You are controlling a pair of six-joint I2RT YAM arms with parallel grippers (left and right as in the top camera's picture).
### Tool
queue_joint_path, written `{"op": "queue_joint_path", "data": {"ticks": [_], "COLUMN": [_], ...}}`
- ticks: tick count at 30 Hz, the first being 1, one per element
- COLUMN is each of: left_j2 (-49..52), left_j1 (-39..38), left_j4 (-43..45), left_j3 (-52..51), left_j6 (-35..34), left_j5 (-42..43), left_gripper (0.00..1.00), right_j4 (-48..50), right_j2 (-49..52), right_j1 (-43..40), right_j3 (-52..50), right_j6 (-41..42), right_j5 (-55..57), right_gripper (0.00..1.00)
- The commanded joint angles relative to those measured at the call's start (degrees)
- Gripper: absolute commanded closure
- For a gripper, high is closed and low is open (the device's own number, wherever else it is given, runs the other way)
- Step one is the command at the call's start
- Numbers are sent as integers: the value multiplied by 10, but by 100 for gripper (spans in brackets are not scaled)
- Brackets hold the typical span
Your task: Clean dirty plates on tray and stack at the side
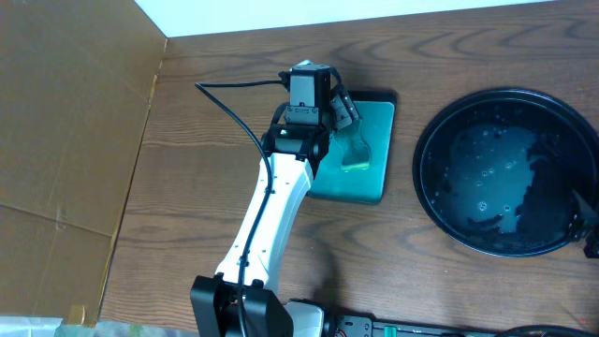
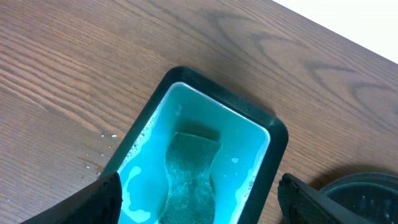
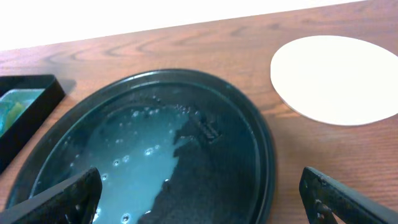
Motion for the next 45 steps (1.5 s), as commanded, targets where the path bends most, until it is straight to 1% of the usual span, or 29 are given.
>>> {"op": "queue_joint_path", "data": {"ticks": [1,5,15,19,24,45], "left_j2": [5,5,5,5,5,5], "left_j1": [3,3,3,3,3,3], "left_j4": [-1,-1,-1,-1,-1,-1], "left_j3": [8,8,8,8,8,8], "left_j6": [6,6,6,6,6,6], "left_j5": [-9,-9,-9,-9,-9,-9], "left_gripper": [20,20,20,20,19,19], "right_j4": [8,24,122,116,113,113], "right_j2": [-68,-125,-187,-196,-196,-196], "right_j1": [5,4,5,5,5,5], "right_j3": [-30,-54,-135,-140,-140,-140], "right_j6": [-17,-17,-17,-23,-62,-62], "right_j5": [18,38,50,50,50,48], "right_gripper": [1,1,1,1,1,1]}}
